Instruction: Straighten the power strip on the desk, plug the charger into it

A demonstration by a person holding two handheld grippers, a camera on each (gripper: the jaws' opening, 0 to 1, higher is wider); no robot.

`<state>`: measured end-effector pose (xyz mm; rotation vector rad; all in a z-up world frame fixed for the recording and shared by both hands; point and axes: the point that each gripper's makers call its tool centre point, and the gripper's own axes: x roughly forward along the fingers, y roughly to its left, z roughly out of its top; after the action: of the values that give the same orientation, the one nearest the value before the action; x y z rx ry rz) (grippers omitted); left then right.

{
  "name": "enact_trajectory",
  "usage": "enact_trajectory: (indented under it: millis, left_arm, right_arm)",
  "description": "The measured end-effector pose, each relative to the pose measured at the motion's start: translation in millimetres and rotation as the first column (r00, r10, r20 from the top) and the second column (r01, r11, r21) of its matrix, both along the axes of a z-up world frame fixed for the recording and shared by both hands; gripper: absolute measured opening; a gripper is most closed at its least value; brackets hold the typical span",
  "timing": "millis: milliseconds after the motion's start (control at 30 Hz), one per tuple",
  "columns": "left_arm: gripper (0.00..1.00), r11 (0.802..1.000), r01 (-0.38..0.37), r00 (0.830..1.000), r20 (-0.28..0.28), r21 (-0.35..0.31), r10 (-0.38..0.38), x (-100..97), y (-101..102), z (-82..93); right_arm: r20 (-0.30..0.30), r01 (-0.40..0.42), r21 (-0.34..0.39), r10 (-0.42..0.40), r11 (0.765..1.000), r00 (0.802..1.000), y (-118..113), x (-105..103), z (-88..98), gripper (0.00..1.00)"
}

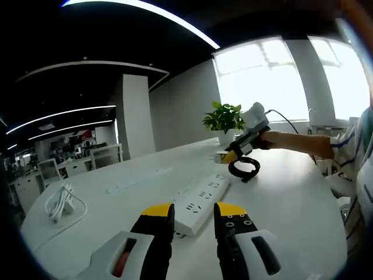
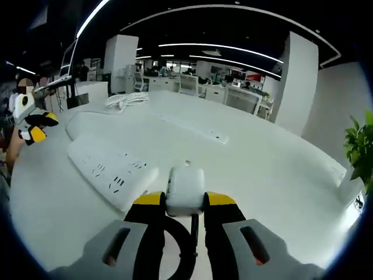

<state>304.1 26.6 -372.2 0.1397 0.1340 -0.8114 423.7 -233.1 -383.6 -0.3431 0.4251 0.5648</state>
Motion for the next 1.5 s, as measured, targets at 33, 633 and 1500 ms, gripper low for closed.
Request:
enact_trajectory:
  millis: [33,633,1500]
  left_arm:
    - [0.28,1.0,0.0,1.0,0.0,0.0,0.0,-0.2,-0.1,0.0]
    - [0.27,1.0,0.003,1.0,0.002,-0.008,-0.003,-0.9,0.0,1.8]
    - [0.27,0.999,0.028,0.999,0.026,-0.033,-0.028,-8.6,-5.4,14.3]
  right_arm:
    - [0.002,-0.007,-0.005,0.007,1.0,1.0,1.5,-2.5,0.8,0.25]
    - [0.023,-0.145,-0.257,0.156,0.956,0.987,18.0,-29.1,14.0,0.25]
    - [-0.104,-0.247,-0.641,0.237,0.727,0.966,28.7,-48.0,16.3,0.24]
